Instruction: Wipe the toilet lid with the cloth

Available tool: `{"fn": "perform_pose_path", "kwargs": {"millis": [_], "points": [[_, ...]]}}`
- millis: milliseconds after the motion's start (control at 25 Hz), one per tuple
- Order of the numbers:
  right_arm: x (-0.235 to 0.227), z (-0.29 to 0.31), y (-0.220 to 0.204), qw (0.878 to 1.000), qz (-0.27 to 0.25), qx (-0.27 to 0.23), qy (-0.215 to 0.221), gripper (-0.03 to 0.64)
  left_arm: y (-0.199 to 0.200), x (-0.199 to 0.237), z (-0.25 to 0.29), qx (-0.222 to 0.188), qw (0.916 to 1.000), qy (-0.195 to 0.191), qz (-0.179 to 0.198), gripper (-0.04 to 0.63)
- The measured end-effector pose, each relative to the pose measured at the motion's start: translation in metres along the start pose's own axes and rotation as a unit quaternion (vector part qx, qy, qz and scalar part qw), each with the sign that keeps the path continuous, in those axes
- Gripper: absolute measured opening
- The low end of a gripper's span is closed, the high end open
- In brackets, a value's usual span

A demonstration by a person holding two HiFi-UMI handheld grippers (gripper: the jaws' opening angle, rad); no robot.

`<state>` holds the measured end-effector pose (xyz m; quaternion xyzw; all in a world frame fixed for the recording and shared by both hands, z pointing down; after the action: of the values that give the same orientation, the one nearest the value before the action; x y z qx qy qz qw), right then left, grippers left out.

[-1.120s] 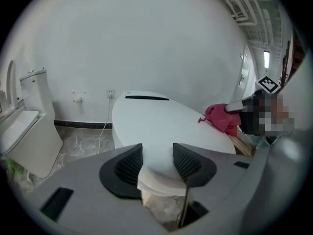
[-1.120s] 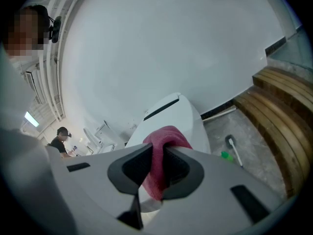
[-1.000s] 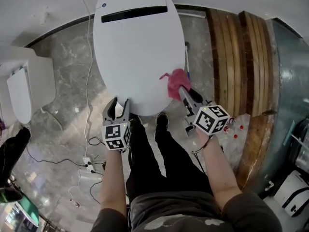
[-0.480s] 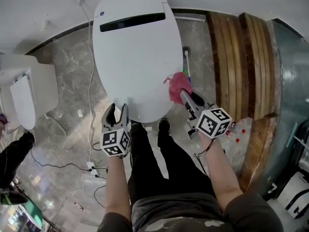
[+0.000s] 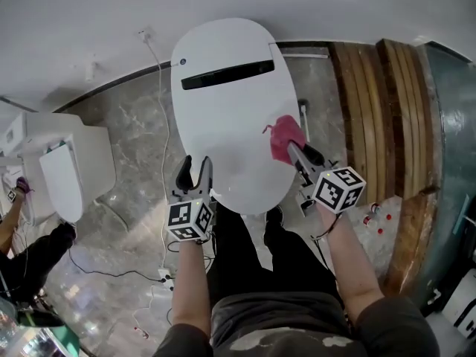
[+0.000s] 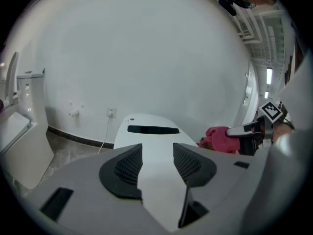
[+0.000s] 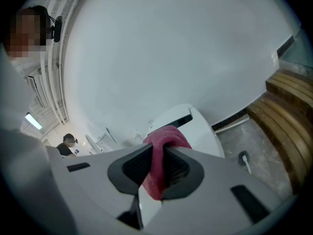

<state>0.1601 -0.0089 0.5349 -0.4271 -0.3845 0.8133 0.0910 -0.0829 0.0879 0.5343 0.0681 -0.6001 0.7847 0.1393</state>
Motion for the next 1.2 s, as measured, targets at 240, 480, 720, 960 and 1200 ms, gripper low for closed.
{"fn": "perform_pose_path", "kwargs": {"millis": [240,480,720,960,1200], "points": [[0.028,0.083,0.012,1.000,-0.004,0.004,-0.005,0.049,0.035,0.039,0.062,0.001,0.9991,-0.041,0.000,0.214],[0.060,0.179,0.016,1.000,-0.005,0.008,-0.002,0.049,0.061,0.073,0.124,0.008,0.9946,-0.103,0.006,0.213],[0.087,0.284,0.018,0.999,-0.041,0.031,0.016,0.049,0.080,0.114,0.175,0.008,0.9937,-0.112,0.006,0.119],[0.115,0.364,0.002,0.995,-0.049,0.076,0.044,0.049,0.088,0.155,0.200,0.010,0.9954,-0.094,-0.013,0.067],[0.111,0.406,0.012,0.992,-0.075,0.091,0.042,0.049,0.081,0.175,0.206,0.017,0.9965,-0.078,-0.024,0.022]]}}
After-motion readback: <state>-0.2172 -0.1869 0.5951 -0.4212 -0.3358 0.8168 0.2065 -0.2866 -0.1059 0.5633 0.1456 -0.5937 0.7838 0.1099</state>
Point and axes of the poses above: the fingertips, and each gripper's own axes: z forward along the fingers, x to its left, y out of its top, the point moved 2 cm from there along -z, backward along the fingers, and after that the axes turned 10 degrees about -x, right-handed, at the moved point
